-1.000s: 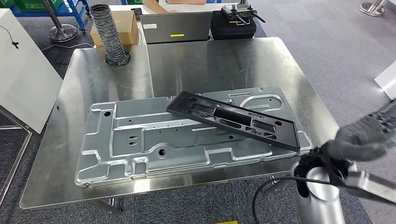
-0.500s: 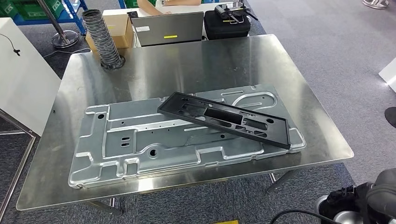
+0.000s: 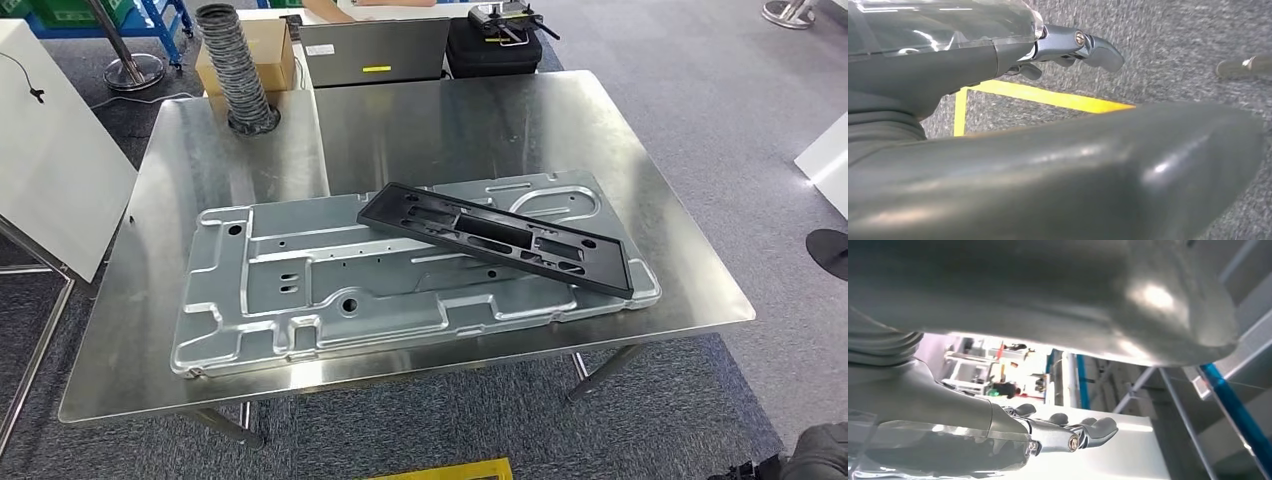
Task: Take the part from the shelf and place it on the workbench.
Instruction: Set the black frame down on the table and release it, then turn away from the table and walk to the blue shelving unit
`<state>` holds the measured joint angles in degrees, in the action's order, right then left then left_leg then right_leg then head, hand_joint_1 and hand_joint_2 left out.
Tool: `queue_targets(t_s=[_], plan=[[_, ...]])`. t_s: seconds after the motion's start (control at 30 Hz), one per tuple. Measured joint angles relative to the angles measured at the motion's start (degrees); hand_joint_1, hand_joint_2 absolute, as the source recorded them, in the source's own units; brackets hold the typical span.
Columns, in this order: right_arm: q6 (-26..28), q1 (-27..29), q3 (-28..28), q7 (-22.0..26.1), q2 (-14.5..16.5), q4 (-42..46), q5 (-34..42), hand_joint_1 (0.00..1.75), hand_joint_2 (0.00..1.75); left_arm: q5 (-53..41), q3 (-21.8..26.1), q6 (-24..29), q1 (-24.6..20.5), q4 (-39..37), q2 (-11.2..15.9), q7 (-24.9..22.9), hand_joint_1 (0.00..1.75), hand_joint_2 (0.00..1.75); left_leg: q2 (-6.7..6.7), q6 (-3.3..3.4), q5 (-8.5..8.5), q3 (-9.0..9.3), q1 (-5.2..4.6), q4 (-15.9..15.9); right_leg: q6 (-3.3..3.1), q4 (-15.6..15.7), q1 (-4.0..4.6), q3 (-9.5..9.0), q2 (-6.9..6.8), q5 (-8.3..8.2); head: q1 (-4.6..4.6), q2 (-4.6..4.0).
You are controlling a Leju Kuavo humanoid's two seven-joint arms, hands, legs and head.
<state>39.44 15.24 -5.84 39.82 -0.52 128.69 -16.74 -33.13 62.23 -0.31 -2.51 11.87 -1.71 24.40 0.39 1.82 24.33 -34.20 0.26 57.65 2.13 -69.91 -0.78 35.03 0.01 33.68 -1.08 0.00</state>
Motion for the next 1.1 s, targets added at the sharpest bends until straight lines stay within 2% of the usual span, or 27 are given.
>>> queue_targets(t_s=[0.07, 0.1, 0.13, 0.23, 0.27, 0.3, 0.37, 0.4, 0.43, 0.47, 0.5, 0.53, 0.57, 0.6, 0.63, 0.67, 0.73, 0.77, 0.8, 0.83, 0.9, 0.93, 0.97, 1.0, 1.03, 1.07, 1.1], plan=[[-0.25, 0.91, -0.57, 0.00, 0.39, -0.73, -0.14, 0.00, 0.00, -0.17, 0.33, -0.24, 0.00, 0.00, -0.04, 0.02, 0.00, 0.00, -0.05, -0.32, -0.74, -0.69, -0.11, 0.11, -0.61, 8.81, 0.19, -6.02, -0.01, -2.27, 0.03, 0.01], [-0.24, 1.41, -0.87, 0.00, 0.66, -1.15, -0.08, 0.00, 0.00, -0.27, 0.49, -0.31, 0.02, 0.00, -0.07, 0.03, 0.00, 0.00, -0.08, -0.59, -1.13, -0.83, -0.13, 0.06, -0.93, 11.83, 0.39, -7.88, -0.01, -2.99, 0.05, 0.01], [-0.09, 1.88, -1.17, 0.01, 0.86, -1.57, 0.11, 0.00, 0.00, -0.36, 0.62, -0.36, 0.05, 0.00, -0.09, 0.03, 0.00, 0.00, -0.10, -0.91, -1.51, -0.90, -0.12, 0.00, -1.22, 13.45, 0.60, -8.74, -0.01, -3.24, 0.09, 0.01], [0.16, 2.97, -1.77, 0.00, 1.21, -2.77, 0.66, 0.00, 0.00, -0.46, 0.84, -0.40, 0.16, 0.00, -0.10, 0.05, 0.00, 0.00, -0.13, -2.03, -2.27, -1.17, -0.03, -0.25, -2.23, 14.23, 0.72, -8.06, -0.08, -4.47, 0.18, 0.00], [0.18, 3.15, -1.85, 0.01, 1.36, -3.03, 0.72, 0.00, 0.00, -0.48, 0.87, -0.41, 0.18, 0.00, -0.09, 0.06, 0.00, 0.00, -0.17, -2.32, -1.31, -1.54, -0.02, 0.41, -2.65, 14.44, 0.58, -7.62, -0.14, -5.12, 0.21, 0.00], [0.19, 3.31, -1.90, 0.02, 1.50, -3.26, 0.72, 0.00, 0.00, -0.49, 0.91, -0.43, 0.21, 0.00, -0.09, 0.06, 0.00, 0.00, -0.22, -2.55, 0.68, -2.18, 0.01, 2.08, -3.01, 14.67, 0.43, -7.06, -0.22, -5.82, 0.28, 0.00], [0.19, 3.69, -1.97, 0.03, 1.77, -3.94, 0.85, 0.00, 0.00, -0.69, 1.02, -0.52, 0.19, 0.00, -0.09, 0.07, 0.00, 0.00, -0.26, -2.88, 6.60, -3.98, 0.20, 8.61, -3.42, 14.68, 0.47, -5.58, -0.28, -7.02, 0.42, 0.00], [0.19, 3.89, -2.05, 0.02, 1.91, -4.48, 1.04, 0.00, 0.00, -0.85, 1.09, -0.58, 0.20, 0.00, -0.10, 0.07, 0.00, 0.00, -0.26, -3.05, 8.76, -4.66, 0.28, 12.20, -3.46, 14.59, 0.52, -4.78, -0.30, -7.59, 0.48, 0.00], [0.10, 4.06, -2.18, 0.02, 2.08, -5.21, 1.32, 0.00, 0.00, -1.05, 1.15, -0.63, 0.20, 0.00, -0.10, 0.07, 0.00, 0.00, -0.25, -3.20, 9.59, -4.73, 0.34, 14.77, -3.41, 14.45, 0.56, -3.92, -0.32, -8.17, 0.46, 0.00], [-0.22, 4.18, -2.39, 0.02, 2.33, -6.07, 1.59, 0.00, 0.00, -1.25, 1.20, -0.69, 0.19, 0.01, -0.10, 0.08, 0.00, 0.00, -0.25, -3.31, 9.07, -3.94, 0.38, 15.53, -3.32, 14.26, 0.55, -3.06, -0.33, -8.70, 0.48, 0.00], [-0.79, 4.26, -2.74, 0.02, 2.70, -7.01, 1.81, 0.00, 0.00, -1.41, 1.22, -0.76, 0.19, 0.05, -0.09, 0.07, 0.00, 0.00, -0.25, -3.39, 7.66, -2.17, 0.42, 14.29, -3.16, 13.97, 0.50, -2.20, -0.33, -9.18, 0.47, 0.00], [-1.58, 4.33, -3.19, 0.02, 3.11, -7.96, 2.10, 0.00, 0.00, -1.59, 1.22, -0.85, 0.16, 0.13, -0.09, 0.07, 0.00, 0.00, -0.24, -3.42, 6.11, 0.63, 0.47, 11.11, -2.94, 13.56, 0.44, -1.34, -0.32, -9.58, 0.49, 0.00], [-2.49, 4.38, -3.78, 0.02, 3.52, -8.88, 2.53, 0.00, 0.00, -1.75, 1.22, -0.91, 0.09, 0.20, -0.08, 0.06, 0.00, 0.00, -0.28, -3.38, 5.54, 3.78, 0.47, 6.82, -2.66, 13.07, 0.46, -0.55, -0.31, -9.90, 0.51, 0.00], [-3.29, 4.39, -4.49, 0.02, 3.84, -9.86, 3.13, 0.00, 0.00, -1.91, 1.22, -0.96, -0.01, 0.26, -0.08, 0.07, 0.00, 0.00, -0.37, -3.12, 5.48, 6.36, 0.41, 3.12, -2.34, 12.61, 0.50, 0.03, -0.30, -10.19, 0.49, 0.01], [-3.99, 4.41, -5.35, 0.02, 4.10, -11.01, 3.83, 0.00, 0.00, -2.07, 1.23, -0.98, -0.09, 0.30, -0.08, 0.09, 0.00, 0.00, -0.46, -2.80, 5.89, 8.00, 0.34, 0.38, -1.99, 12.22, 0.56, 0.40, -0.32, -10.46, 0.50, 0.01], [-4.61, 4.42, -6.30, 0.02, 4.30, -12.30, 4.49, 0.00, 0.00, -2.25, 1.26, -0.99, -0.14, 0.30, -0.08, 0.10, 0.00, 0.00, -0.53, -2.36, 6.38, 8.54, 0.20, -0.86, -1.64, 12.03, 0.61, 0.56, -0.34, -10.80, 0.55, 0.01], [-5.82, 4.41, -8.29, 0.01, 4.69, -15.25, 5.33, 0.00, 0.00, -2.92, 1.60, -1.01, -0.08, 0.31, -0.17, 0.15, 0.00, 0.00, -0.44, -1.39, 5.78, 7.88, 0.12, -1.06, -0.93, 11.94, 0.48, 0.72, -0.34, -11.37, 0.69, 0.01], [-6.47, 4.38, -9.30, -0.01, 4.82, -16.76, 5.55, 0.00, 0.00, -3.37, 1.91, -1.01, -0.09, 0.31, -0.24, 0.14, 0.00, 0.00, -0.29, -0.91, 5.21, 7.41, 0.14, -1.07, -0.59, 11.45, 0.35, 1.09, -0.27, -10.70, 0.70, 0.01], [-7.03, 4.30, -10.29, 0.00, 4.94, -18.22, 5.65, 0.00, 0.00, -3.77, 2.24, -1.01, -0.13, 0.31, -0.31, 0.13, 0.00, 0.00, -0.13, -0.49, 4.57, 6.79, 0.20, -1.15, -0.27, 10.08, 0.22, 1.72, -0.20, -8.98, 0.63, 0.00], [-7.49, 4.16, -11.24, -0.01, 5.05, -19.64, 5.67, 0.00, 0.00, -4.05, 2.52, -1.01, -0.20, 0.31, -0.37, 0.11, 0.00, 0.00, 0.03, -0.16, 3.93, 6.06, 0.25, -1.17, 0.01, 7.63, 0.08, 2.60, -0.14, -6.33, 0.59, 0.00], [-8.03, 3.77, -12.80, -0.01, 5.28, -22.22, 5.71, 0.00, 0.00, -4.33, 2.85, -1.00, -0.23, 0.31, -0.38, 0.10, 0.00, 0.00, 0.19, 0.12, 2.75, 4.46, 0.15, -1.11, 0.46, 0.54, -0.04, 4.37, -0.12, -0.88, 0.49, 0.00], [-8.13, 3.58, -13.37, -0.01, 5.38, -23.44, 5.84, 0.00, 0.00, -4.45, 3.01, -0.99, -0.22, 0.31, -0.39, 0.05, 0.00, 0.00, 0.23, 0.12, 2.15, 3.63, 0.07, -1.06, 0.59, -2.37, -0.06, 4.66, -0.12, 0.26, 0.50, 0.00], [-8.05, 3.42, -13.80, -0.02, 5.45, -24.73, 6.13, 0.00, 0.00, -4.61, 3.21, -0.96, -0.21, 0.31, -0.42, -0.01, 0.00, 0.00, 0.26, 0.07, 1.54, 2.78, -0.01, -0.99, 0.60, -3.70, -0.06, 4.13, -0.12, 0.05, 0.50, 0.00], [-7.80, 3.24, -14.09, -0.03, 5.47, -26.13, 6.51, 0.00, 0.00, -4.80, 3.41, -0.93, -0.21, 0.31, -0.46, -0.08, 0.00, 0.00, 0.27, 0.01, 0.96, 1.97, -0.09, -0.92, 0.48, -3.01, -0.04, 2.62, -0.12, -1.19, 0.50, 0.00], [-7.51, 3.01, -14.27, -0.04, 5.45, -27.66, 6.90, 0.00, 0.00, -4.99, 3.57, -0.90, -0.23, 0.31, -0.51, -0.14, 0.00, 0.00, 0.26, -0.08, 0.40, 1.25, -0.17, -0.85, 0.21, -0.31, 0.01, 0.14, -0.11, -2.79, 0.50, 0.00], [-7.51, 2.65, -14.44, -0.05, 5.42, -29.30, 7.08, 0.00, 0.00, -5.26, 3.71, -0.88, -0.26, 0.31, -0.60, -0.15, 0.00, 0.00, 0.24, -0.20, -0.13, 0.68, -0.24, -0.77, -0.20, 3.88, 0.12, -3.10, -0.11, -3.76, 0.52, 0.01], [-8.03, 2.10, -14.72, -0.04, 5.40, -31.00, 6.85, 0.00, 0.00, -5.64, 3.83, -0.88, -0.30, 0.31, -0.69, -0.10, 0.00, 0.00, 0.23, -0.39, -0.60, 0.24, -0.34, -0.71, -0.62, 8.47, 0.29, -6.22, -0.11, -3.92, 0.53, 0.01]])
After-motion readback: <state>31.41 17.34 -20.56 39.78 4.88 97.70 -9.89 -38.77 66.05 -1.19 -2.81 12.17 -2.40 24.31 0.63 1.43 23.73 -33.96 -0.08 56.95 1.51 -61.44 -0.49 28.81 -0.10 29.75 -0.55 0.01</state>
